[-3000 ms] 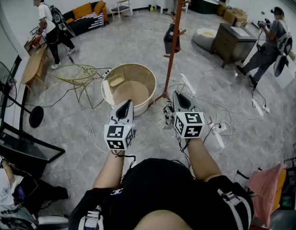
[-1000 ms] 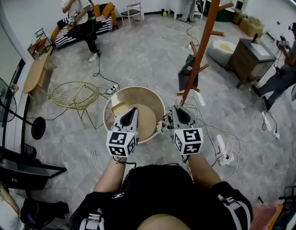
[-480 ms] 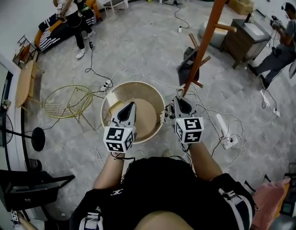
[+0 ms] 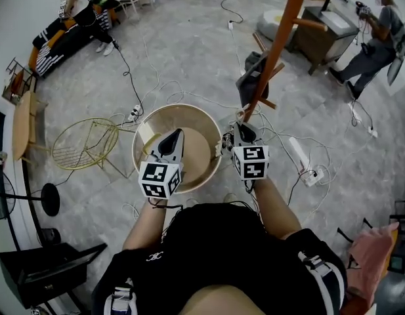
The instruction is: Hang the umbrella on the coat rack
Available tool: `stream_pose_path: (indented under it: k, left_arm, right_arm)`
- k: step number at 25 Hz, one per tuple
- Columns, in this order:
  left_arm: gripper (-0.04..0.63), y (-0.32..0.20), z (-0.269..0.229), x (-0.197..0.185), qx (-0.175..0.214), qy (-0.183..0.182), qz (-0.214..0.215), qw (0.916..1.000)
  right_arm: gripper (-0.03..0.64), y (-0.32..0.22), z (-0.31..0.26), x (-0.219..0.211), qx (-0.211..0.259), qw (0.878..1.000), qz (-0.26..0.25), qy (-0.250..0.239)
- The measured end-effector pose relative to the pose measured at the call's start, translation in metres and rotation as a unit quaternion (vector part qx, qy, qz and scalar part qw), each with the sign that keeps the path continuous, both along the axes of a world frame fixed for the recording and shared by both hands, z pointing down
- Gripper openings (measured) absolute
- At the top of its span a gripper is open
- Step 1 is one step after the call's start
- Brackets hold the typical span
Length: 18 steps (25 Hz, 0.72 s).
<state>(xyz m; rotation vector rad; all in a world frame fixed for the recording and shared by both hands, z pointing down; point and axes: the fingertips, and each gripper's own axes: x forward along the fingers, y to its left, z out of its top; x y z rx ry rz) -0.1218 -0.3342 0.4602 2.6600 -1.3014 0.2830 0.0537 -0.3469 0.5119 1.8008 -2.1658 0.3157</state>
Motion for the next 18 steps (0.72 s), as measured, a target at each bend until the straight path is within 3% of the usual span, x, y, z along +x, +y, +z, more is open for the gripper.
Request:
stream_pose_path:
  k: [18]
  left_arm:
    - [0.018, -0.045, 0.015, 0.002, -0.016, 0.002, -0.015, 0.9997]
  right_arm:
    - [0.017, -0.061, 0.125, 0.029, -0.122, 0.992, 0.007, 0.032]
